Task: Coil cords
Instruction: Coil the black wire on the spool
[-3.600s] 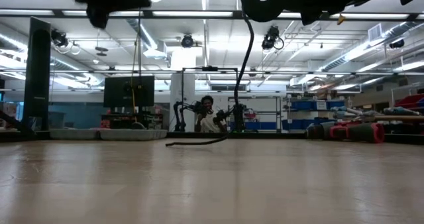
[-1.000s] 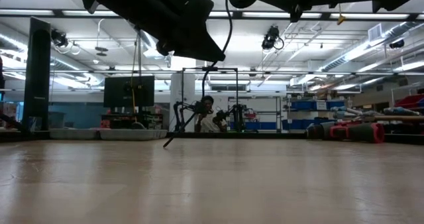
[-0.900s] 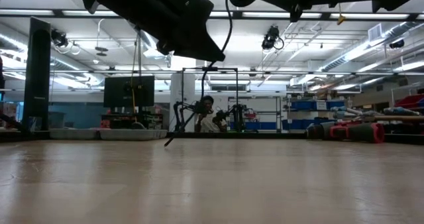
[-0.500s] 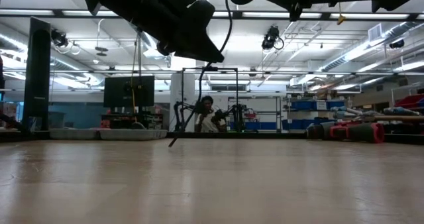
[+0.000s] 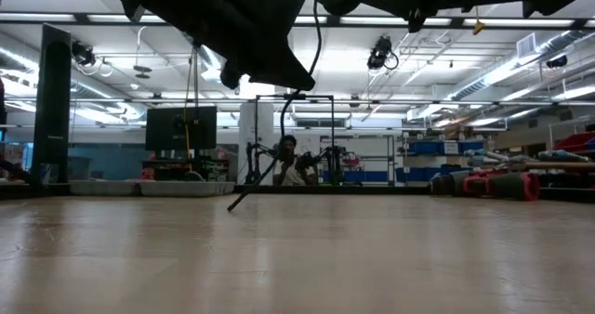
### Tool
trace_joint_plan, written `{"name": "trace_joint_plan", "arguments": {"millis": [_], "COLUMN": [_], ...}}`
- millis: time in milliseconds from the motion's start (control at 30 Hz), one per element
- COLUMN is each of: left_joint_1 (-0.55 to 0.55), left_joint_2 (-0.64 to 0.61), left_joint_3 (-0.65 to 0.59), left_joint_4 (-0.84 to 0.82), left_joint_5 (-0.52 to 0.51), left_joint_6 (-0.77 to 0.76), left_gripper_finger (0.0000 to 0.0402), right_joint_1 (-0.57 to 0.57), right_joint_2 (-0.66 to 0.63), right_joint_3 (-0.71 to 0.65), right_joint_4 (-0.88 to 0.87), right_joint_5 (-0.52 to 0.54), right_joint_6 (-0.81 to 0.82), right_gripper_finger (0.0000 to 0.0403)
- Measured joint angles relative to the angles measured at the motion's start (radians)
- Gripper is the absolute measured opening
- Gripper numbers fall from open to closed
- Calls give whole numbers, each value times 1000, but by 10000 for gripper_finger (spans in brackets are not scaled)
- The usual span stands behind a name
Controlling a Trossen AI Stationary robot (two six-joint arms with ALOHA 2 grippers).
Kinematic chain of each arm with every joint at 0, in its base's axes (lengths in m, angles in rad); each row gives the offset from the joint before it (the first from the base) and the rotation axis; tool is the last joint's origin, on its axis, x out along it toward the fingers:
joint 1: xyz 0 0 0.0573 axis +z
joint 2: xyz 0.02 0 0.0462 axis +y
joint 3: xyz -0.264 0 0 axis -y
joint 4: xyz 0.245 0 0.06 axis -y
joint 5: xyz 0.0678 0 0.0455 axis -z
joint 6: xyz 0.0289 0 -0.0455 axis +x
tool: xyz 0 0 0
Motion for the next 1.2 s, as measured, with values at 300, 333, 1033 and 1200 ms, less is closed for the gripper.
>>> {"name": "trace_joint_plan", "arguments": {"millis": [300,333,1033,1200], "left_joint_1": [-7,-9,-38,-37], "left_joint_2": [51,66,130,130], "left_joint_3": [156,178,425,520], "left_joint_4": [-109,-128,-416,-602], "left_joint_5": [-18,-16,-20,-19], "left_joint_6": [-16,-15,-42,-42], "left_gripper_finger": [1,1,1,1], "right_joint_1": [-18,-18,3,24], "right_joint_2": [99,103,98,97], "right_joint_3": [0,0,0,0], "right_joint_4": [62,56,-120,-218], "right_joint_5": [20,36,133,102], "right_joint_6": [0,0,-4,-5], "right_gripper_finger": [0,0,0,0]}}
